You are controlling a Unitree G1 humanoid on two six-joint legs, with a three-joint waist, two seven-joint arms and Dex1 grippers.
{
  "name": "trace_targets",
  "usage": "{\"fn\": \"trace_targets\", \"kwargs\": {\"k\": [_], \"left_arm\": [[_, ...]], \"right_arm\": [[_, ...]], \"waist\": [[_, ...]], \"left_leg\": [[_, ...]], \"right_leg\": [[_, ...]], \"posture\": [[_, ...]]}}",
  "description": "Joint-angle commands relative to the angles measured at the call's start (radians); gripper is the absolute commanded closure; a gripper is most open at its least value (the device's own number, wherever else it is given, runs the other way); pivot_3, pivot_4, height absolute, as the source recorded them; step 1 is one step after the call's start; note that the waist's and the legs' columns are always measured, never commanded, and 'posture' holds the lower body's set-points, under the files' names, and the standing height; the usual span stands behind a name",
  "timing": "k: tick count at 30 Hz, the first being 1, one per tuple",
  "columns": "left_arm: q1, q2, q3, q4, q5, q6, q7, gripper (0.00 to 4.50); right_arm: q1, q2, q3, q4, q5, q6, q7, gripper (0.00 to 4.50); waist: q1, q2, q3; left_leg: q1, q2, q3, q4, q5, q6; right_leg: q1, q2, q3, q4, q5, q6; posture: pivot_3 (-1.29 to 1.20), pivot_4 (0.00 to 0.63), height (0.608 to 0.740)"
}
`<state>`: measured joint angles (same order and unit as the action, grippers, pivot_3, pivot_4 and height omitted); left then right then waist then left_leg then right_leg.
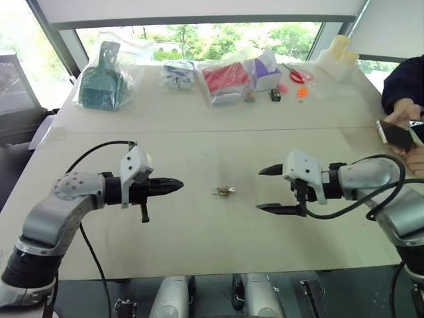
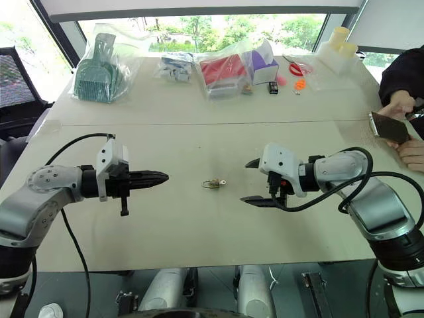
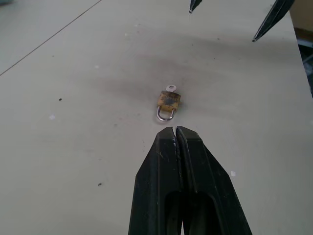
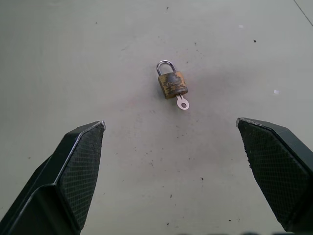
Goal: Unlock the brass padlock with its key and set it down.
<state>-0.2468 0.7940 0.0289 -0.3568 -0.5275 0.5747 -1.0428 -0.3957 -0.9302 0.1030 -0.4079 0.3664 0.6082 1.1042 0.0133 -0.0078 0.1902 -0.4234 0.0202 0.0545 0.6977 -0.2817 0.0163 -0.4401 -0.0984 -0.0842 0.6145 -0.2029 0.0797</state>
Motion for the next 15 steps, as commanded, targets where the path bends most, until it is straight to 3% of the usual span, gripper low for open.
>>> {"fn": "trace_targets", "kwargs": {"k": [1, 15], "left_arm": [[0.002, 0.001, 0.033, -0.035, -0.006, -0.023, 0.016, 4.5], [0.022, 0.008, 0.025, -0.064, -0.007, -0.024, 0.05, 4.5]], "right_arm": [[-0.027, 0.0, -0.003, -0.018, 0.002, -0.006, 0.001, 0.02], [-0.033, 0.024, 0.01, -0.027, 0.004, 0.002, -0.027, 0.02]], "waist": [[0.001, 0.0, 0.0], [0.001, 0.0, 0.0]], "left_leg": [[0.0, 0.0, 0.0, 0.0, 0.0, 0.0], [0.0, 0.0, 0.0, 0.0, 0.0, 0.0]], "right_leg": [[0.0, 0.0, 0.0, 0.0, 0.0, 0.0], [0.0, 0.0, 0.0, 0.0, 0.0, 0.0]], "posture": [[0.0, 0.15, 0.74], [0.0, 0.15, 0.74]]}}
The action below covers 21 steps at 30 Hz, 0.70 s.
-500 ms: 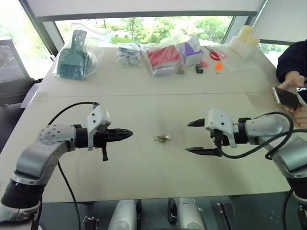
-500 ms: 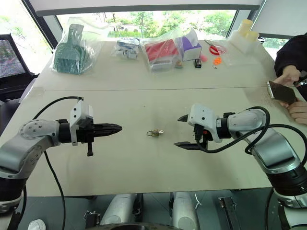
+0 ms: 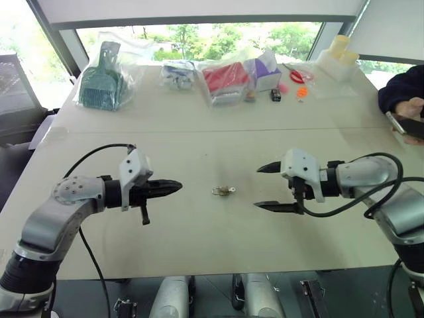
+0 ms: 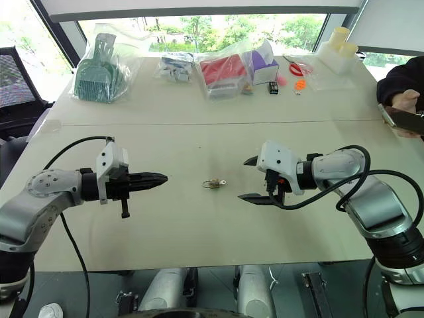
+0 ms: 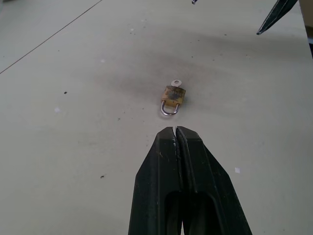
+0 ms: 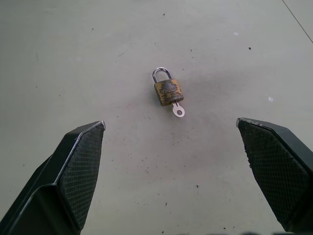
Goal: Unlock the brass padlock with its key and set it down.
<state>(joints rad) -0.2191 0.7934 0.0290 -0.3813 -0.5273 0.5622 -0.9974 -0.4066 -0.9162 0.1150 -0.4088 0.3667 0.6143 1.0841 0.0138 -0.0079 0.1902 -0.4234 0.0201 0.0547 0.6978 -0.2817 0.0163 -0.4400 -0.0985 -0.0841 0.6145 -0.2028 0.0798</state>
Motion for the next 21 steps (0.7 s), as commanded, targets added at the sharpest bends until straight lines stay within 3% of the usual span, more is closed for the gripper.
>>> {"fn": "trace_targets", "kwargs": {"k": [1, 15, 18, 21], "left_arm": [[-0.009, 0.009, 0.022, -0.039, -0.007, -0.01, 0.004, 4.5], [-0.11, -0.013, -0.099, 0.076, 0.059, -0.089, -0.095, 4.5], [-0.158, -0.053, -0.16, 0.163, 0.103, -0.147, -0.132, 3.66], [-0.216, -0.107, -0.216, 0.26, 0.143, -0.211, -0.175, 2.19]], "right_arm": [[-0.023, 0.012, -0.001, -0.027, 0.003, -0.004, -0.009, 0.02], [-0.018, 0.012, -0.002, -0.039, 0.003, -0.002, -0.021, 0.02], [-0.011, 0.01, -0.016, -0.052, 0.004, 0.007, -0.036, 0.0], [0.01, 0.006, -0.03, -0.076, 0.01, 0.021, -0.054, 0.0]], "waist": [[0.0, 0.0, 0.0], [0.0, 0.0, 0.0], [0.003, 0.0, 0.0], [0.007, 0.0, 0.0]], "left_leg": [[0.0, 0.0, 0.0, 0.0, 0.0, 0.0], [0.0, -0.003, 0.0, 0.0, 0.0, 0.0], [0.0, -0.003, 0.0, 0.0, 0.0, 0.0], [0.0, -0.003, 0.0, 0.001, 0.0, 0.0]], "right_leg": [[0.0, 0.0, 0.0, 0.0, 0.0, 0.0], [0.0, 0.0, 0.0, 0.0, 0.001, 0.001], [0.0, 0.0, 0.0, 0.0, 0.001, 0.002], [0.001, 0.0, 0.0, 0.0, 0.001, 0.001]], "posture": [[0.0, 0.15, 0.74], [0.0, 0.15, 0.74], [0.0, 0.15, 0.74], [0.0, 0.15, 0.74]]}}
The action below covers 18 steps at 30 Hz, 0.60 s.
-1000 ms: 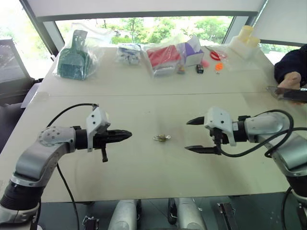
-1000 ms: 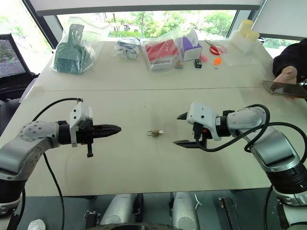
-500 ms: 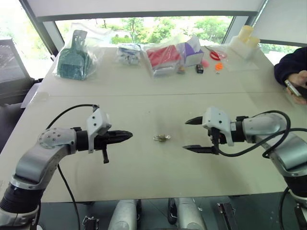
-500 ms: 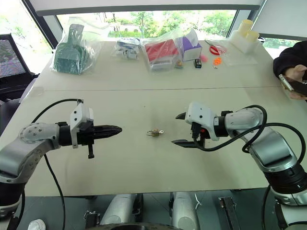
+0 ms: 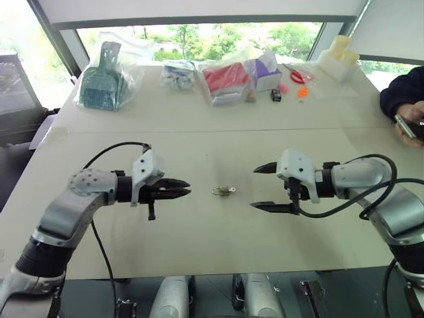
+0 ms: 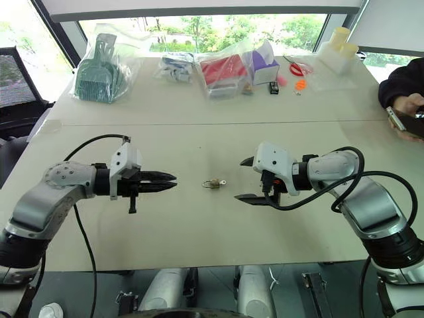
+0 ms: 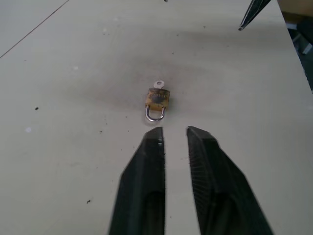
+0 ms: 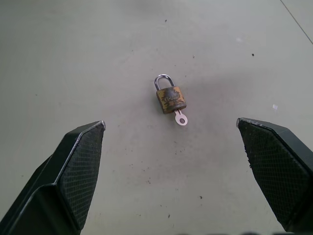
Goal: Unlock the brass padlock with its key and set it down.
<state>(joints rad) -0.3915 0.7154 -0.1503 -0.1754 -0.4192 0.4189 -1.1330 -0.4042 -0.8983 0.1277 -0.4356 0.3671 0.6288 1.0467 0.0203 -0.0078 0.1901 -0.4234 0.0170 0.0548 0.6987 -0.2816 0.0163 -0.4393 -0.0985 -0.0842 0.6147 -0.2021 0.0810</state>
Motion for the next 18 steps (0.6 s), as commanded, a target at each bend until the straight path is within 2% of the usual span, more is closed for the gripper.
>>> {"fn": "trace_targets", "kwargs": {"k": [1, 5, 10, 18], "left_arm": [[-0.067, -0.055, -0.058, 0.098, 0.06, -0.109, -0.048, 1.8], [-0.144, -0.14, -0.119, 0.25, 0.144, -0.266, -0.086, 0.11], [-0.215, -0.26, -0.156, 0.467, 0.217, -0.38, -0.077, 0.04], [-0.301, -0.37, -0.17, 0.73, 0.296, -0.513, -0.077, 0.04]], "right_arm": [[0.015, -0.013, -0.047, -0.059, 0.011, 0.012, -0.024, 0.0], [0.04, -0.014, -0.063, -0.094, 0.016, 0.037, -0.05, 0.0], [0.084, -0.028, -0.091, -0.142, 0.009, 0.055, -0.086, 0.0], [0.15, -0.043, -0.132, -0.224, 0.038, 0.111, -0.124, 0.0]], "waist": [[0.001, 0.0, 0.0], [0.007, 0.0, 0.0], [0.019, 0.0, 0.0], [0.02, 0.0, 0.0]], "left_leg": [[0.0, 0.0, 0.0, 0.0, 0.0, 0.0], [0.0, -0.001, 0.0, 0.0, 0.0, 0.0], [0.0, -0.001, 0.0, 0.0, 0.0, 0.0], [0.0, 0.0, 0.0, 0.001, 0.0, 0.0]], "right_leg": [[0.0, 0.0, 0.0, 0.0, 0.0, 0.001], [0.0, 0.0, 0.0, 0.0, 0.001, 0.002], [0.0, 0.0, 0.0, 0.001, 0.002, 0.002], [0.0, 0.0, 0.0, 0.001, 0.002, 0.002]], "posture": [[0.0, 0.15, 0.74], [0.0, 0.15, 0.74], [0.0, 0.15, 0.74], [0.0, 0.15, 0.74]]}}
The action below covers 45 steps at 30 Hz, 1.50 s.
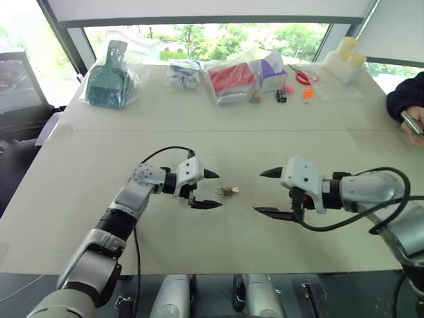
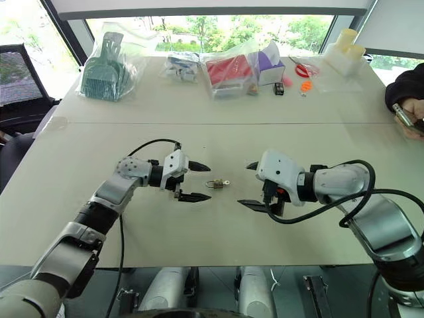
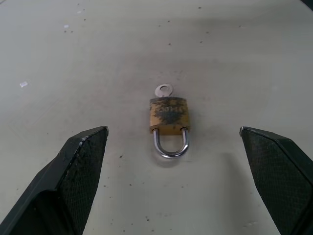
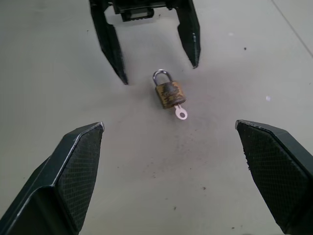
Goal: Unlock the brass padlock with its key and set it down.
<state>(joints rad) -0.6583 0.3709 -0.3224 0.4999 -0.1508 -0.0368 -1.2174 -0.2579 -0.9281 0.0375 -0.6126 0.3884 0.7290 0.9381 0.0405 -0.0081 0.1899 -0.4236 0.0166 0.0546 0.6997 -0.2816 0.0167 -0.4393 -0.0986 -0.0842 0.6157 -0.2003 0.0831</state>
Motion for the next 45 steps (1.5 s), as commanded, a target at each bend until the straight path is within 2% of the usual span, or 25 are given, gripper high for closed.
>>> {"fn": "trace_targets", "kwargs": {"k": [1, 7, 8, 9, 15, 16, 19, 22, 25, 29, 36, 45], "left_arm": [[-0.042, -0.036, 0.001, 0.08, 0.037, -0.072, 0.009, 0.04], [-0.06, -0.07, 0.001, 0.154, 0.07, -0.121, 0.001, 0.04], [-0.059, -0.071, 0.002, 0.157, 0.072, -0.126, -0.004, 0.55], [-0.058, -0.073, 0.003, 0.159, 0.074, -0.13, -0.004, 0.78], [-0.049, -0.08, 0.013, 0.155, 0.073, -0.129, -0.002, 3.47], [-0.046, -0.079, 0.014, 0.148, 0.071, -0.125, -0.004, 3.73], [-0.039, -0.068, 0.02, 0.122, 0.063, -0.103, -0.01, 3.73], [-0.047, -0.007, 0.045, 0.06, 0.03, -0.056, -0.064, 3.73], [-0.08, 0.085, 0.087, -0.034, -0.028, 0.033, -0.146, 3.73], [-0.127, 0.156, 0.127, -0.096, -0.073, 0.112, -0.199, 3.73], [-0.243, 0.173, 0.168, -0.09, -0.104, 0.178, -0.207, 3.73], [-0.266, 0.146, 0.153, -0.051, -0.082, 0.144, -0.214, 3.73]], "right_arm": [[0.006, -0.012, -0.045, -0.052, 0.019, 0.016, -0.021, 0.0], [0.02, -0.017, -0.052, -0.069, 0.025, 0.029, -0.036, 0.0], [0.021, -0.017, -0.052, -0.07, 0.025, 0.03, -0.037, 0.0], [0.021, -0.018, -0.052, -0.07, 0.025, 0.03, -0.038, 0.0], [0.017, -0.02, -0.045, -0.064, 0.02, 0.022, -0.04, 0.0], [0.015, -0.02, -0.041, -0.061, 0.017, 0.019, -0.039, 0.0], [0.005, -0.017, -0.029, -0.052, 0.005, 0.003, -0.04, 0.0], [-0.043, 0.013, 0.008, -0.017, -0.033, -0.037, -0.063, 0.0], [-0.113, 0.051, 0.109, 0.072, -0.177, -0.161, -0.121, 0.0], [-0.182, 0.115, 0.202, 0.168, -0.334, -0.336, -0.181, 0.0], [-0.282, 0.231, 0.304, 0.319, -0.564, -0.623, -0.286, 0.0], [-0.355, 0.328, 0.328, 0.423, -0.682, -0.758, -0.315, 0.0]], "waist": [[0.0, 0.0, 0.0], [0.0, 0.0, 0.0], [0.0, 0.0, 0.0], [0.001, 0.0, 0.0], [0.0, 0.0, 0.0], [0.0, 0.0, 0.0], [-0.001, 0.0, 0.0], [-0.007, -0.001, 0.0], [-0.018, -0.001, 0.0], [-0.025, 0.0, 0.0], [-0.029, -0.001, 0.0], [-0.028, -0.001, 0.0]], "left_leg": [[0.0, 0.0, 0.0, 0.0, 0.0, 0.0], [0.0, 0.0, 0.0, 0.0, 0.0, 0.0], [0.0, 0.0, 0.0, 0.0, 0.0, 0.0], [0.0, 0.0, 0.0, 0.0, 0.0, 0.0], [0.0, 0.0, -0.001, 0.0, 0.0, 0.0], [0.0, 0.0, -0.001, 0.0, 0.0, 0.0], [0.0, 0.0, -0.001, 0.0, 0.0, 0.0], [0.0, 0.0, -0.001, 0.0, 0.0, 0.0], [0.001, 0.001, 0.0, 0.0, 0.0, 0.0], [0.0, 0.001, -0.001, 0.0, 0.0, 0.0], [-0.002, -0.001, 0.0, 0.0, 0.0, 0.0], [-0.001, 0.0, 0.002, 0.0, 0.001, -0.001]], "right_leg": [[0.0, 0.0, 0.0, 0.0, 0.0, 0.0], [0.0, 0.0, 0.0, 0.0, 0.0, 0.0], [0.0, 0.0, 0.0, 0.0, 0.0, 0.0], [0.001, 0.0, 0.0, 0.0, 0.0, 0.0], [0.001, 0.0, 0.0, 0.0, 0.0, -0.001], [0.001, 0.0, 0.0, 0.0, 0.0, -0.001], [0.001, 0.0, 0.0, 0.0, 0.0, -0.001], [0.0, 0.0, 0.0, 0.0, 0.0, -0.001], [-0.001, 0.001, 0.0, 0.001, 0.001, -0.001], [-0.002, 0.001, 0.0, 0.003, 0.001, -0.001], [-0.001, 0.001, 0.0, 0.0, 0.001, 0.0], [-0.002, 0.001, 0.0, 0.001, 0.001, 0.001]], "posture": [[0.0, 0.15, 0.74], [0.0, 0.15, 0.74], [0.0, 0.15, 0.74], [0.0, 0.15, 0.74], [0.0, 0.15, 0.74], [0.0, 0.15, 0.74], [0.0, 0.15, 0.74], [0.0, 0.15, 0.74], [0.0, 0.15, 0.74], [0.0, 0.15, 0.74], [0.0, 0.15, 0.74], [0.0, 0.15, 0.74]]}}
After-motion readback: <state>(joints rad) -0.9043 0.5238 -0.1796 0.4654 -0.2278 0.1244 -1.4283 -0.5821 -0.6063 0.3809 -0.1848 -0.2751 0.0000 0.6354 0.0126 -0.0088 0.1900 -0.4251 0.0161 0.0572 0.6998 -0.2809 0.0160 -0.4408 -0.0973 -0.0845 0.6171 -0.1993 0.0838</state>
